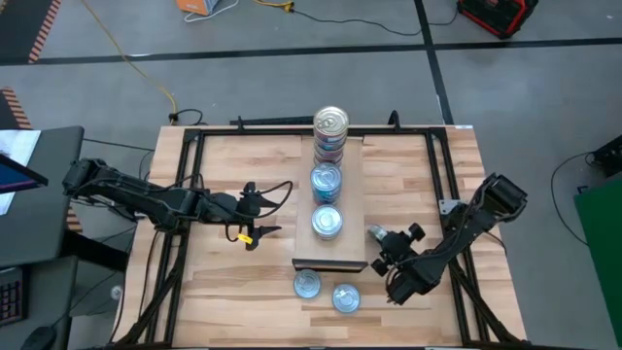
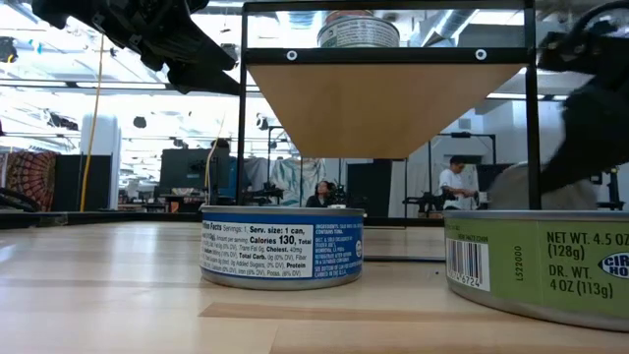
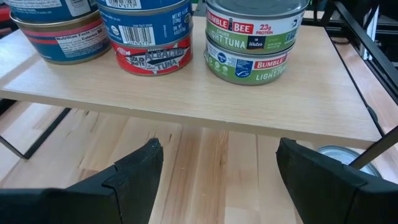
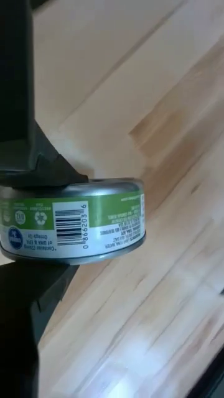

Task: Stack canned seafood by type on shelf
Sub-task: Stack the green and white tuna can on the shelf on top of the other green and white tuna can, then stack the green tuna can on the shelf on top of the yellow and blue tuna can

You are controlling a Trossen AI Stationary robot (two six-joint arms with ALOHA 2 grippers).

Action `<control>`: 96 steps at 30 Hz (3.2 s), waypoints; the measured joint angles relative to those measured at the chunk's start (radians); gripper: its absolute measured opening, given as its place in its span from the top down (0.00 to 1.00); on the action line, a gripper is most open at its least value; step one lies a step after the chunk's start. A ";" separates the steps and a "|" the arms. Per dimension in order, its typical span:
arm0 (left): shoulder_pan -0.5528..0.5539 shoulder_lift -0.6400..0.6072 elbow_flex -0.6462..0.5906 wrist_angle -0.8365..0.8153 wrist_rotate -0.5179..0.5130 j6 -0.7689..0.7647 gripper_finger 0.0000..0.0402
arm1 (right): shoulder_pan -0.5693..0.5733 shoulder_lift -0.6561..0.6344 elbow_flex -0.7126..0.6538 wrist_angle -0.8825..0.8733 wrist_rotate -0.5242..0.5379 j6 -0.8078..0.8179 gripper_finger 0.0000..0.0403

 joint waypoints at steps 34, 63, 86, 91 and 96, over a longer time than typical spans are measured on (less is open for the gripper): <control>0.000 0.000 0.000 0.024 0.000 0.010 0.25 | -0.098 -0.209 0.449 0.495 0.279 -1.865 0.57; 0.000 0.000 0.000 0.082 0.000 0.008 0.25 | -0.229 -0.060 0.450 0.553 0.234 -1.898 0.37; 0.000 0.000 0.000 0.060 0.036 0.003 0.25 | -0.095 -0.063 0.651 0.404 0.159 -1.636 0.21; 0.000 0.000 0.000 0.073 0.036 0.015 0.25 | -0.067 -0.049 0.649 0.370 -0.148 -1.321 0.23; 0.000 0.000 0.000 0.077 0.036 0.005 0.25 | -0.009 -0.029 0.559 0.362 -0.287 -1.003 0.25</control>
